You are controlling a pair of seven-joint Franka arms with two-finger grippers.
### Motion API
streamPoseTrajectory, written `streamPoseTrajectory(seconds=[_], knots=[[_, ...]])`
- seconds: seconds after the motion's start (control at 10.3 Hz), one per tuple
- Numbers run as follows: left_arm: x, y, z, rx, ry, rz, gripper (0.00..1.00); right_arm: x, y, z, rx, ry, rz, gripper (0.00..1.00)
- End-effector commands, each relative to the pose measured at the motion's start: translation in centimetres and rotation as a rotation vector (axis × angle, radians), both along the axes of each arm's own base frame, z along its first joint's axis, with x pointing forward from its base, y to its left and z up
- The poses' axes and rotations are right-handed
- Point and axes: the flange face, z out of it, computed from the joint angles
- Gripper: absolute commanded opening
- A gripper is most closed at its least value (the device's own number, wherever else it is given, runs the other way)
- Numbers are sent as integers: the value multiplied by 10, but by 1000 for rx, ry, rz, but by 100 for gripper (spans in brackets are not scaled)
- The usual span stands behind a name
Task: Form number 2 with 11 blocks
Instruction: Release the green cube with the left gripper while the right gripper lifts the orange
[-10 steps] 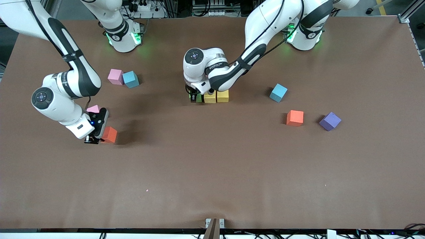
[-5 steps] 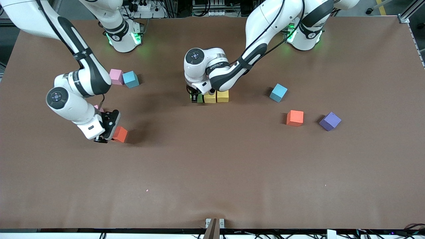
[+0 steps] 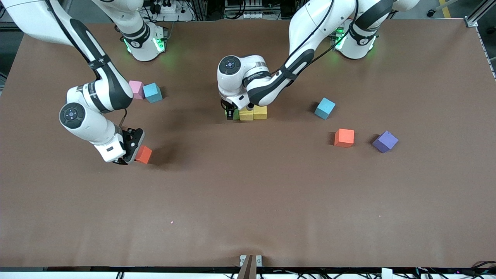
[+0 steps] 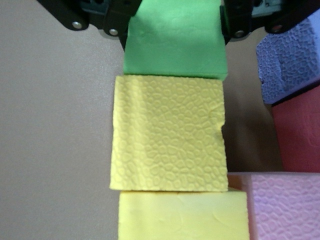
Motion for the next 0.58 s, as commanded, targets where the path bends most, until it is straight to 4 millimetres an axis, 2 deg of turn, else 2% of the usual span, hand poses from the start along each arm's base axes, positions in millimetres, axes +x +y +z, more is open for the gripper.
streamPoseTrajectory(seconds=[0.0, 0.1, 0.19, 0.48], knots=[[-9, 5, 5, 29, -36, 206, 64, -2, 6, 7, 2, 5, -16, 41], [-7, 3, 7, 23, -38, 210, 84, -2, 6, 7, 2, 5, -16, 41], [-5, 2, 9, 19, -38, 214, 100, -2, 5, 6, 3, 7, -18, 41], [-5, -4, 24, -3, -51, 209, 100, -3, 14, 8, 8, 7, -67, 41]])
